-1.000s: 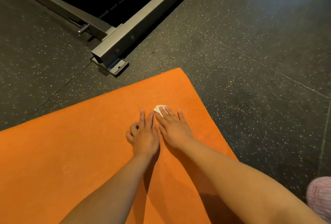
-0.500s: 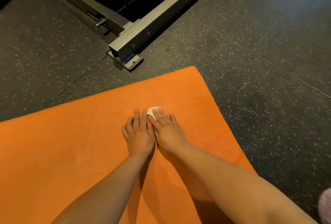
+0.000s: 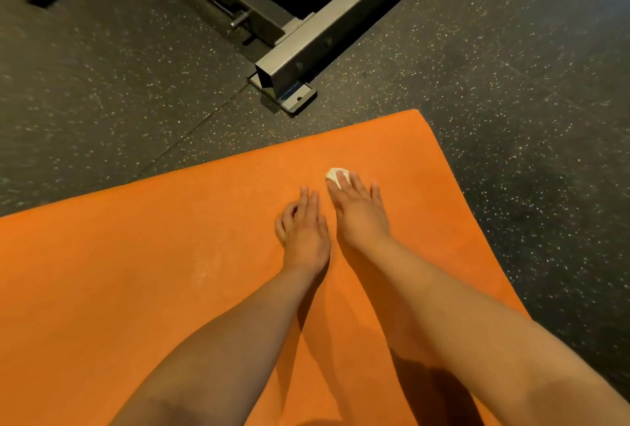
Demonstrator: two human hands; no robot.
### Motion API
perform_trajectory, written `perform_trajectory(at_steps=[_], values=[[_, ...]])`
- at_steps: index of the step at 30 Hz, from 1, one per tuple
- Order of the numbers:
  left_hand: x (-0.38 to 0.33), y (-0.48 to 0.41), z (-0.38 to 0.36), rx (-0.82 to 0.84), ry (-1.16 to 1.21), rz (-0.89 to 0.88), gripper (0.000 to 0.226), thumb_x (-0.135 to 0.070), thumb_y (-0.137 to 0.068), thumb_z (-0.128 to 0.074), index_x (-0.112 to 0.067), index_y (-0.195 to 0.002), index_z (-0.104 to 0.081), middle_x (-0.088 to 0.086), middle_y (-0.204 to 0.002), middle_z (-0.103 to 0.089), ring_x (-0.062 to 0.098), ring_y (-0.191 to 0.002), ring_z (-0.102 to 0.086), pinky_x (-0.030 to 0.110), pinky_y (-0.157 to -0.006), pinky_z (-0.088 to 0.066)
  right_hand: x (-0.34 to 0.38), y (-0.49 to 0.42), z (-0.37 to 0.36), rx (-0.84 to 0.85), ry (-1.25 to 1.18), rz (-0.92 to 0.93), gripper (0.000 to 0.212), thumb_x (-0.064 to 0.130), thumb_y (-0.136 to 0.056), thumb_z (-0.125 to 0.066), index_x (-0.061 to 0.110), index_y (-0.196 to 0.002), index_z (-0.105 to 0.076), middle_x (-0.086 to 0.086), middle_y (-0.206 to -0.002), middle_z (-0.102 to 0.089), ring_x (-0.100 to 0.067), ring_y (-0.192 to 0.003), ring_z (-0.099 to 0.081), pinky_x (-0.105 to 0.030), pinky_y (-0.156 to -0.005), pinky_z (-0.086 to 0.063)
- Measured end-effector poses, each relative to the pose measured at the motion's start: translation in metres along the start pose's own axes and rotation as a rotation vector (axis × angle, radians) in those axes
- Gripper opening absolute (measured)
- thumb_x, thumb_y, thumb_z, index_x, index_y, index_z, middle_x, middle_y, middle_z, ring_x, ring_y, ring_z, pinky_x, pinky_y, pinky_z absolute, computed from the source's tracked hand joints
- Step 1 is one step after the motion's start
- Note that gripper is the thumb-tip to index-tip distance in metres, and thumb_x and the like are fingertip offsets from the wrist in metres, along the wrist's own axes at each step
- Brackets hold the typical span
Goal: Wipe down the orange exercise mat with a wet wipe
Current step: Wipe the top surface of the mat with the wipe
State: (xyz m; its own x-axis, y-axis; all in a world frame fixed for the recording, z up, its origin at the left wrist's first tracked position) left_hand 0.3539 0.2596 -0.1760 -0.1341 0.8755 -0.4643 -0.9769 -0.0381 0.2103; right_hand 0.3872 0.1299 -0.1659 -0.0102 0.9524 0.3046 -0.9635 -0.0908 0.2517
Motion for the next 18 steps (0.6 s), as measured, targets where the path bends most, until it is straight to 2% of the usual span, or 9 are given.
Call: perform_trajectory(at_steps=[2, 4, 7, 9, 11, 13, 15, 18], values=[[0.001, 0.002, 0.0, 0.013, 0.021, -0.002, 0.052, -0.029, -0.106, -0.036, -0.028, -0.157, -0.027, -0.009, -0.168, -0.009, 0.018, -0.139, -0.021, 0.038, -0.116, -0.008, -0.01, 0.003, 0.002, -0.047, 0.001, -0.154, 0.063, 0.018, -0.102, -0.038, 0.027, -0.161, -0.017, 0.004, -0.17, -0.005, -0.018, -0.156, 0.003, -0.051, -0.124, 0.0], [0.003, 0.002, 0.001, 0.006, 0.056, 0.008, 0.052, -0.027, -0.106, -0.037, -0.028, -0.157, -0.027, -0.009, -0.167, -0.011, 0.018, -0.14, -0.021, 0.038, -0.117, -0.009, 0.005, 0.006, 0.0, -0.057, -0.073, -0.206, 0.063, 0.017, -0.102, -0.038, 0.025, -0.161, -0.017, 0.002, -0.17, -0.004, -0.018, -0.156, 0.004, -0.048, -0.124, 0.0], [0.007, -0.001, 0.004, -0.003, 0.13, -0.004, 0.052, -0.034, -0.107, -0.035, -0.028, -0.158, -0.027, -0.008, -0.167, -0.016, 0.016, -0.137, -0.027, 0.036, -0.118, -0.015, 0.038, 0.01, -0.006, -0.001, -0.22, -0.047, 0.054, 0.023, -0.105, -0.038, 0.027, -0.158, -0.029, 0.001, -0.169, -0.015, -0.018, -0.157, -0.002, -0.043, -0.124, 0.001], [0.007, 0.001, 0.006, 0.006, 0.152, -0.009, 0.052, -0.036, -0.107, -0.033, -0.028, -0.158, -0.029, -0.009, -0.166, -0.019, 0.015, -0.135, -0.028, 0.034, -0.117, -0.016, 0.035, 0.011, -0.007, 0.015, -0.179, 0.033, 0.052, 0.025, -0.106, -0.036, 0.03, -0.157, -0.031, 0.004, -0.168, -0.018, -0.016, -0.156, -0.003, -0.044, -0.124, 0.003], [0.005, 0.001, 0.008, -0.006, 0.135, 0.015, 0.05, -0.028, -0.107, -0.036, -0.028, -0.157, -0.031, -0.012, -0.165, -0.022, 0.016, -0.136, -0.03, 0.035, -0.117, -0.016, 0.018, 0.009, -0.007, -0.017, -0.055, 0.008, 0.055, 0.023, -0.105, -0.035, 0.03, -0.159, -0.027, 0.005, -0.169, -0.014, -0.017, -0.157, 0.0, -0.047, -0.124, 0.003], [0.003, -0.003, 0.013, -0.018, 0.099, 0.039, 0.051, -0.026, -0.106, -0.038, -0.029, -0.156, -0.031, -0.012, -0.164, -0.022, 0.018, -0.136, -0.03, 0.037, -0.115, -0.018, 0.006, 0.009, -0.005, -0.06, -0.009, -0.103, 0.057, 0.02, -0.105, -0.034, 0.027, -0.161, -0.021, 0.002, -0.17, -0.009, -0.018, -0.157, 0.003, -0.048, -0.124, 0.003], [0.002, -0.013, 0.019, -0.025, 0.061, 0.057, 0.052, -0.028, -0.105, -0.037, -0.03, -0.157, -0.027, -0.011, -0.166, -0.017, 0.02, -0.134, -0.031, 0.04, -0.109, -0.021, 0.016, 0.007, -0.004, -0.071, -0.055, -0.141, 0.057, 0.021, -0.106, -0.034, 0.024, -0.161, -0.02, 0.0, -0.17, -0.008, -0.018, -0.157, 0.003, -0.046, -0.124, 0.003], [0.003, -0.03, 0.023, -0.02, 0.036, 0.102, 0.052, -0.035, -0.107, -0.029, -0.032, -0.158, -0.021, -0.011, -0.168, 0.0, 0.021, -0.127, -0.032, 0.038, -0.099, -0.023, 0.042, 0.008, -0.011, 0.001, -0.162, 0.012, 0.053, 0.029, -0.107, -0.036, 0.027, -0.159, -0.026, 0.002, -0.169, -0.013, -0.015, -0.156, 0.0, -0.042, -0.124, 0.006]])
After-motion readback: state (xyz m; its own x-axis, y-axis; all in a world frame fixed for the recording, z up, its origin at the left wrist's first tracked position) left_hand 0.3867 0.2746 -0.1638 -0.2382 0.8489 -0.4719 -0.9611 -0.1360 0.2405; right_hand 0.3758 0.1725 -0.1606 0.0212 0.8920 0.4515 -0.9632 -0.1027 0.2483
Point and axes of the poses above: each hand's wrist, its own y-axis away from the middle knuckle, its own z-axis out of the back of the hand, x = y × z, the point moved 3 cm from there along -y, towards the middle knuckle
